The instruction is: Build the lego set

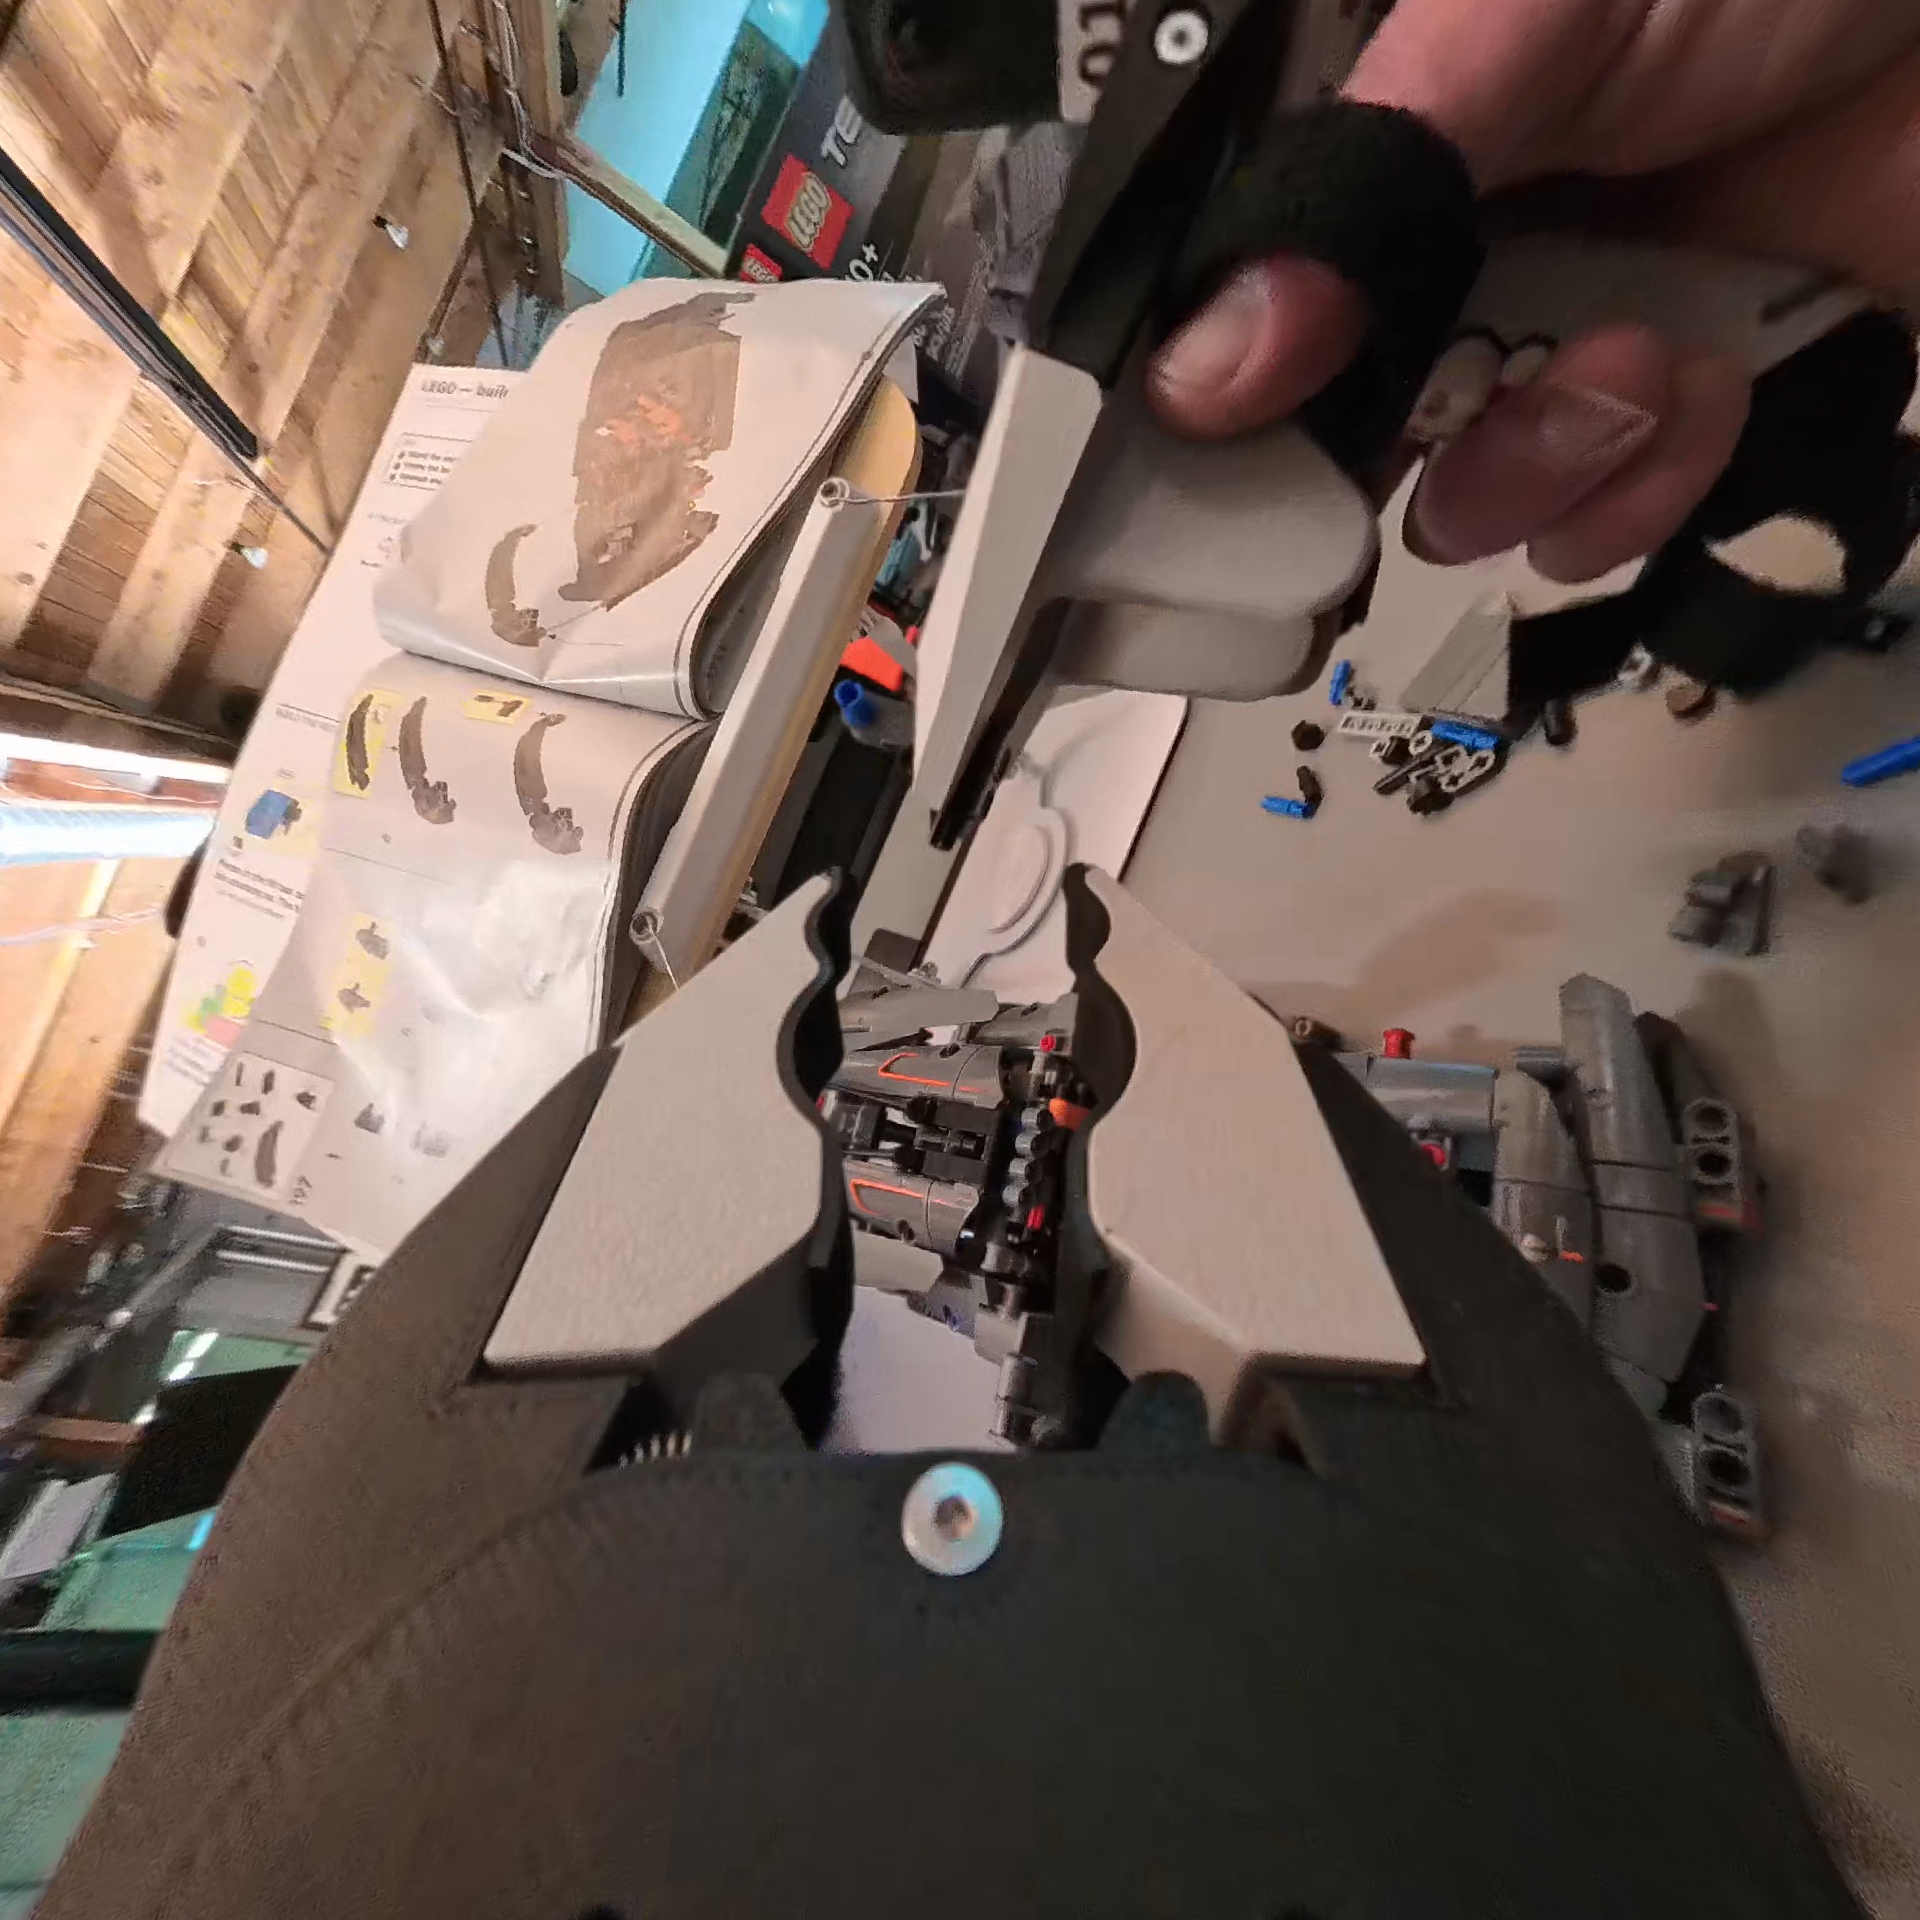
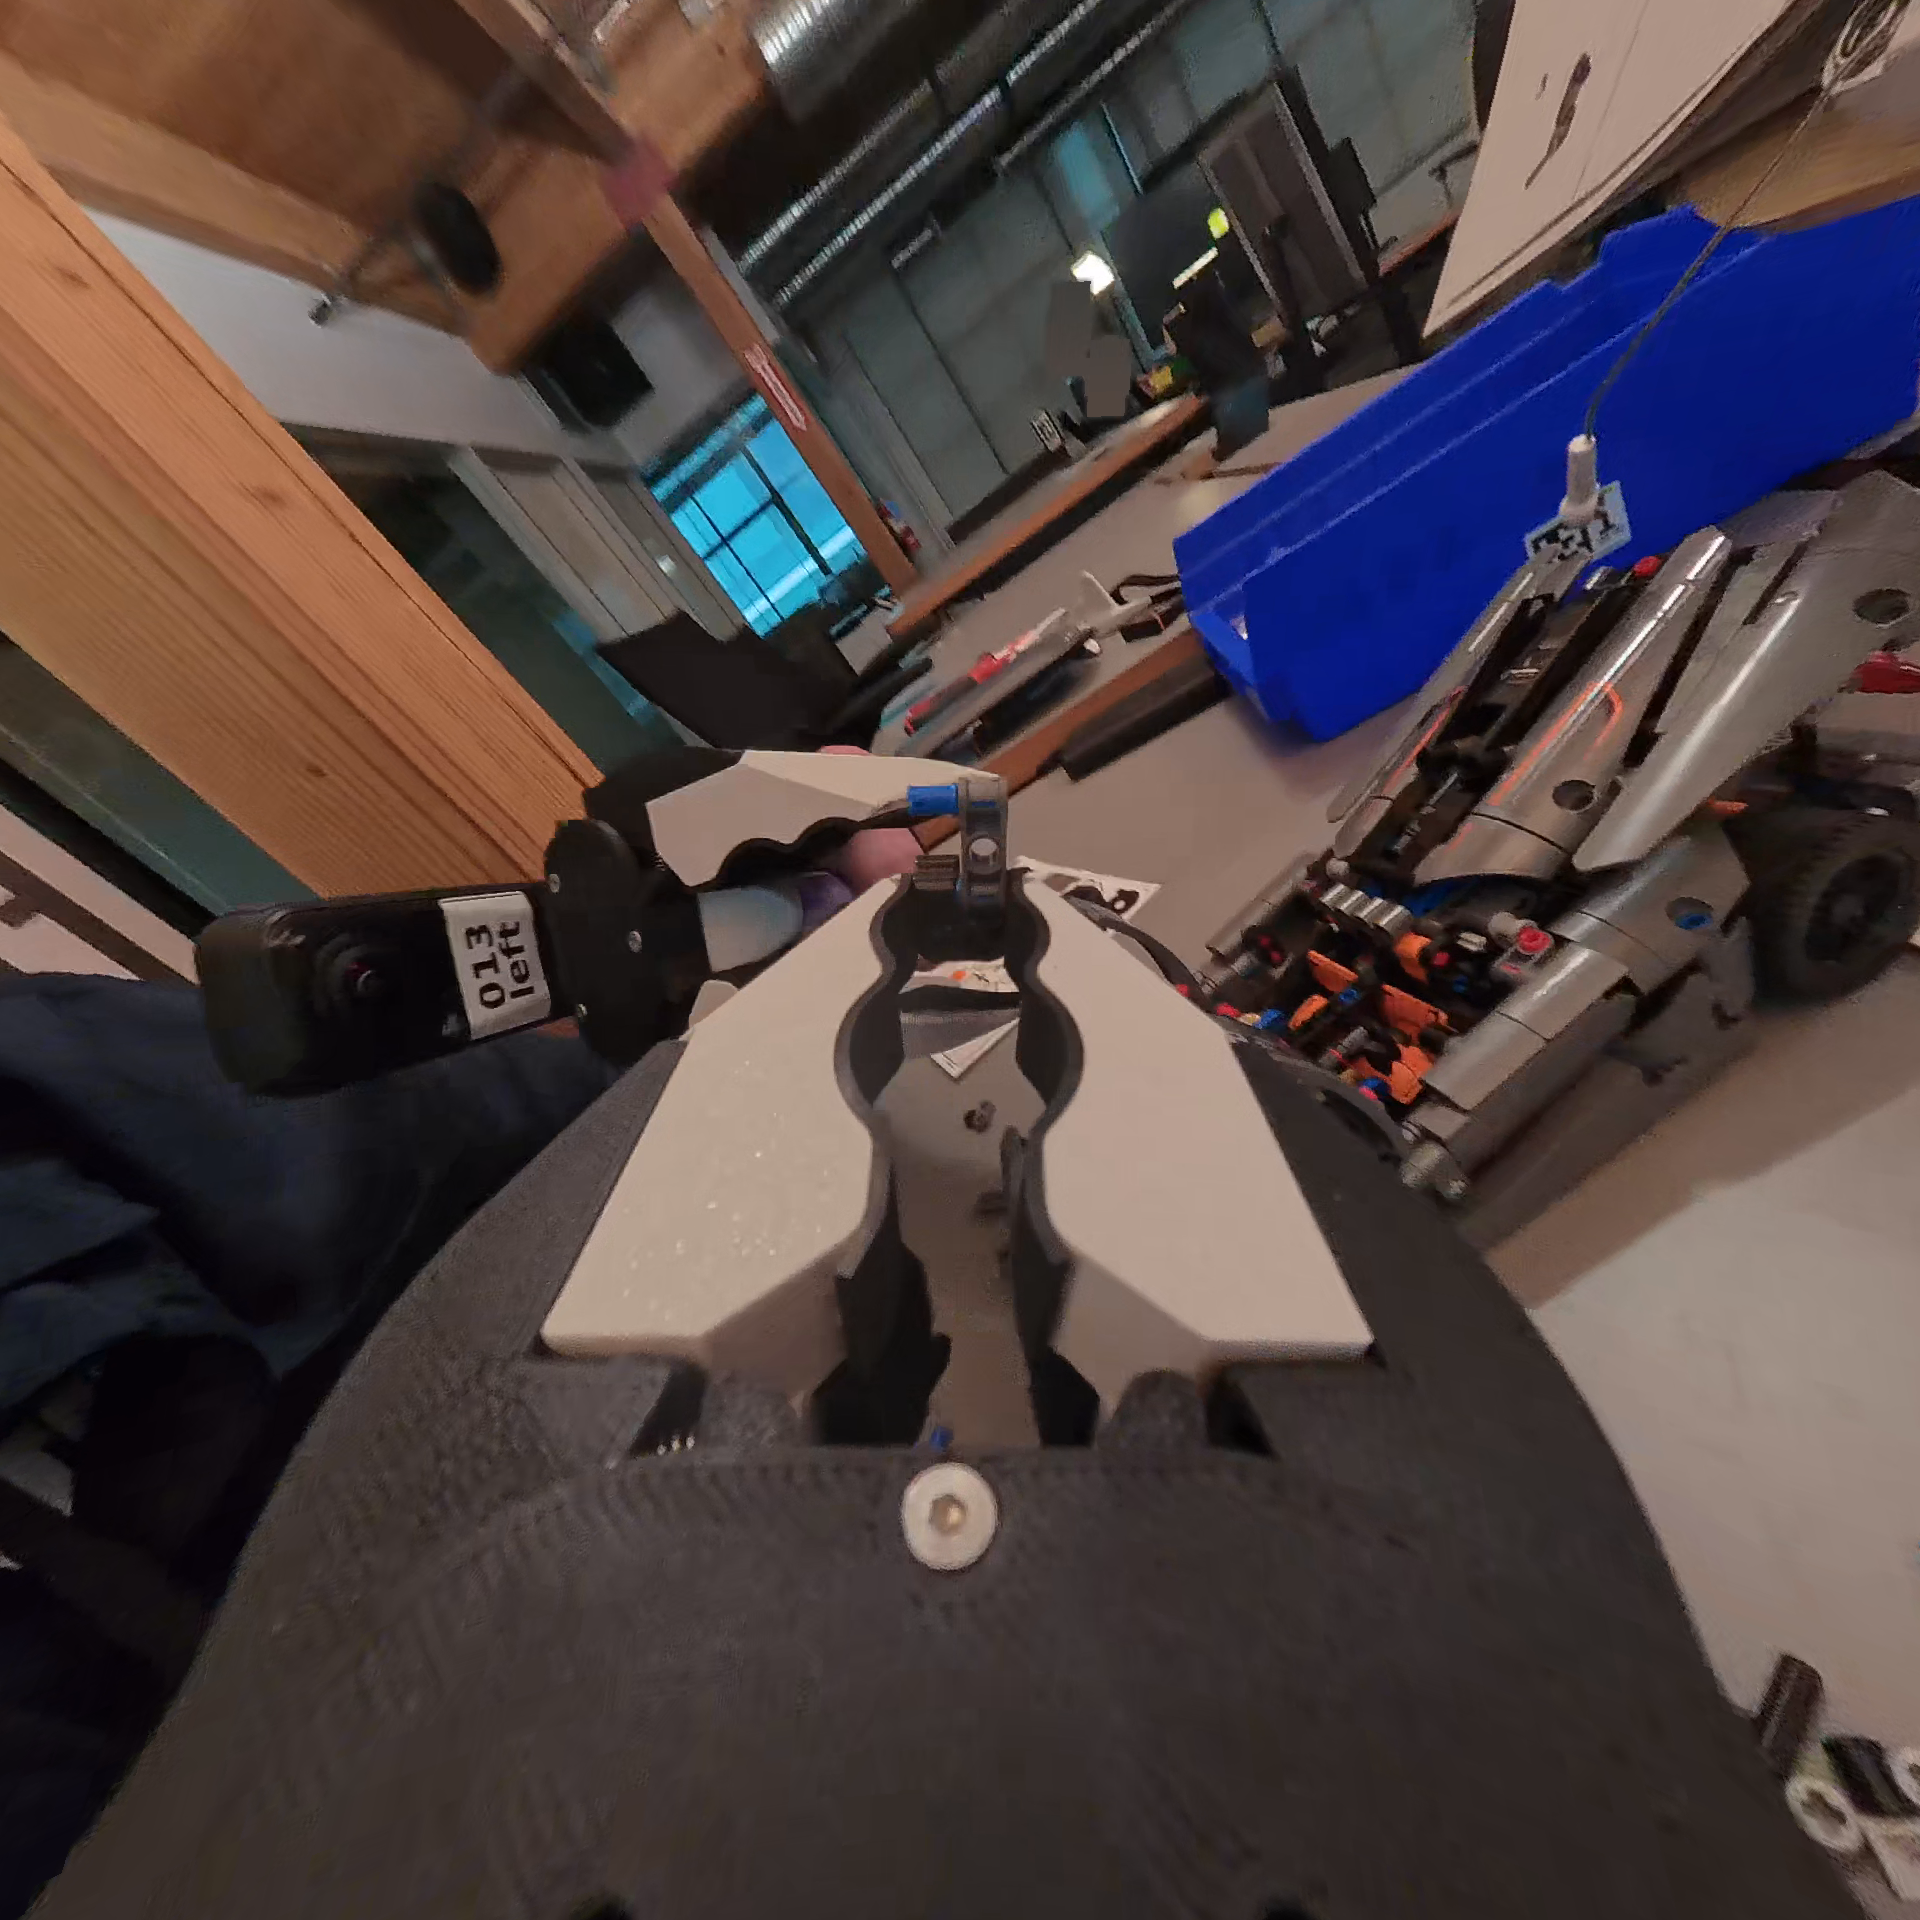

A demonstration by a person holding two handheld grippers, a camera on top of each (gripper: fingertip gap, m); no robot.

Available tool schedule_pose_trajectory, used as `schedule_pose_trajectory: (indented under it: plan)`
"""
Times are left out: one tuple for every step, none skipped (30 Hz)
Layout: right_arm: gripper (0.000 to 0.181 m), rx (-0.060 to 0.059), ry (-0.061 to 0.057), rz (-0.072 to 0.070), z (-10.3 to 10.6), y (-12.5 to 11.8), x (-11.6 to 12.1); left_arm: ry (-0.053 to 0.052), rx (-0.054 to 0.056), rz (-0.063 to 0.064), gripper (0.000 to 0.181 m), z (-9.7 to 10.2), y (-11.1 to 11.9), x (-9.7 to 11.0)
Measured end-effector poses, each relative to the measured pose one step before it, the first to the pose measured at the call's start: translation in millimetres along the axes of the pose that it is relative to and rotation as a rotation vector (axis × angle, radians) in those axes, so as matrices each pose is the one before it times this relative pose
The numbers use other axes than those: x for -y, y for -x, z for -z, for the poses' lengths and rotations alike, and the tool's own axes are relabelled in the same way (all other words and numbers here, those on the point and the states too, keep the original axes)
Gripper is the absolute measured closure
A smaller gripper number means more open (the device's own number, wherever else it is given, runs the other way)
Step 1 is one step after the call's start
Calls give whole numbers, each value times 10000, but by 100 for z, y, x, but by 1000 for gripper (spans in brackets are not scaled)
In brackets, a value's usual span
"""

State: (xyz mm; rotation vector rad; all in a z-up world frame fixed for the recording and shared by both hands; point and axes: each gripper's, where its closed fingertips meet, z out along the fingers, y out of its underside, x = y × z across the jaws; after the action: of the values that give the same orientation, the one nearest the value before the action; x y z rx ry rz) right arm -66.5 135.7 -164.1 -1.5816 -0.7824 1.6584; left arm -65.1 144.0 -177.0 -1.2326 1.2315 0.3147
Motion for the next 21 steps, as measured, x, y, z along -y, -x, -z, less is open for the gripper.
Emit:
schedule_pose_trajectory:
  plan:
    - [167,242,-127,-123,-67,243,114,-116,-27,209,143,38,139,40]
    - [167,289,-76,-151,-162,326,18,-48,-39,108,143,37,37,19]
    - [167,194,59,-104,-218,219,-190,-63,-49,13,144,21,-75,84]
    - [167,93,138,-27,-249,88,-302,-132,-23,-15,148,112,-120,216]
    - [167,130,111,-27,-232,169,-252,-220,-44,-26,153,154,-150,379]
    - [167,234,95,-74,-208,307,-207,-124,-115,-6,157,104,-236,257]
    - [167,171,105,-60,-164,220,-200,-27,29,-73,159,58,-18,87]
    - [167,51,83,-17,-75,47,-160,26,158,-105,165,90,222,-72]
    - [167,42,50,-22,-12,51,-59,-50,-66,-6,166,52,-38,28]
    - [167,43,42,-27,-2,77,-23,-30,-69,108,166,57,-44,50]
    - [167,42,29,-31,-11,78,-5,13,18,-88,166,52,8,33]
    - [167,34,-14,-47,3,68,18,29,195,-322,166,49,95,55]
    - [167,12,-9,-17,22,42,8,79,196,-285,165,20,65,28]
    - [167,6,47,22,56,37,-47,26,86,-262,165,26,-21,44]
    - [167,-69,55,62,93,-45,-15,-55,-5,-241,165,5,-1,10]
    - [167,-128,17,98,99,-101,67,-17,-35,-47,162,6,106,-150]
    - [167,-44,35,102,121,26,59,-148,-150,125,153,104,79,6]
    - [167,-46,89,140,130,59,9,-289,-206,204,153,188,70,135]
    - [167,-144,112,221,158,-38,-3,-152,-114,479,151,162,343,-63]
    - [167,-149,162,244,155,-30,-57,-230,-312,702,147,157,167,80]
    - [167,-141,218,239,115,-45,-165,-468,-434,653,144,284,-41,416]
